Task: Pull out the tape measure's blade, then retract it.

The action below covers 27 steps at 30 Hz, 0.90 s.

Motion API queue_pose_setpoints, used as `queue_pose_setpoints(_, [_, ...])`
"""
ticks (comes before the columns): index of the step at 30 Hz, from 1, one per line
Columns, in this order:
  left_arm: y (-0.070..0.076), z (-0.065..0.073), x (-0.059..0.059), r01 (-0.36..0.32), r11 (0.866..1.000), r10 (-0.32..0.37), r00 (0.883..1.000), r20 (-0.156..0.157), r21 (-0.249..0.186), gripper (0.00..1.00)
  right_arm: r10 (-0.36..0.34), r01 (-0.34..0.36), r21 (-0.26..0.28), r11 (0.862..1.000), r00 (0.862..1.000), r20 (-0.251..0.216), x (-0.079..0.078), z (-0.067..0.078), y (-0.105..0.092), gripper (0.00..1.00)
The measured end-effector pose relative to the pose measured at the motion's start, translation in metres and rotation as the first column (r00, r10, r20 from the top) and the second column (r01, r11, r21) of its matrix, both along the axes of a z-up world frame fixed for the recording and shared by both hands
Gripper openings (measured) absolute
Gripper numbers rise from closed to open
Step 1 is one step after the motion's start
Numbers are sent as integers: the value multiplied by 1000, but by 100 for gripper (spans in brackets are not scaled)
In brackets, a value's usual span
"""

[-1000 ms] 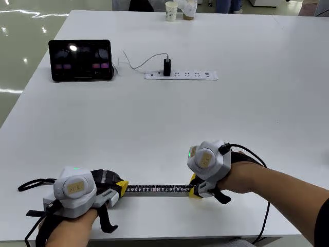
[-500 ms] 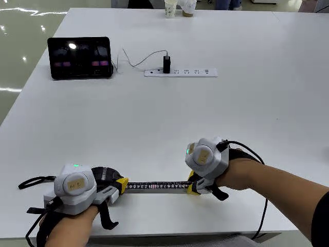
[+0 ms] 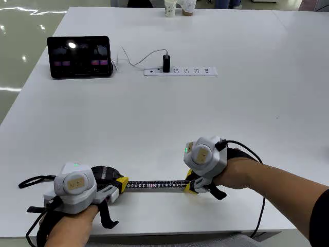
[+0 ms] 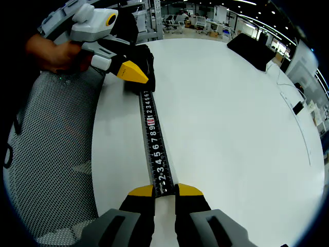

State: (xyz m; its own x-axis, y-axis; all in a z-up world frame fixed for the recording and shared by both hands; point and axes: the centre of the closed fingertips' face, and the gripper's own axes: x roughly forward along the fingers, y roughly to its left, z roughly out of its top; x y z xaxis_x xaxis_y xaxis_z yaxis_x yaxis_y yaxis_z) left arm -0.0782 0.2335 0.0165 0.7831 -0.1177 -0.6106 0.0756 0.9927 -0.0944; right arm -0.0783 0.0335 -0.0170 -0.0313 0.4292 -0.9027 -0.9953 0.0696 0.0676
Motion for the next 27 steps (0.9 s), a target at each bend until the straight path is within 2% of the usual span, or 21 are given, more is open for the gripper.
queue_pose_setpoints(27, [1, 0, 0, 2, 1000, -2, 1000, 1, 0, 62, -11, 11, 1, 1000, 1000, -6, -1, 0, 6, 11])
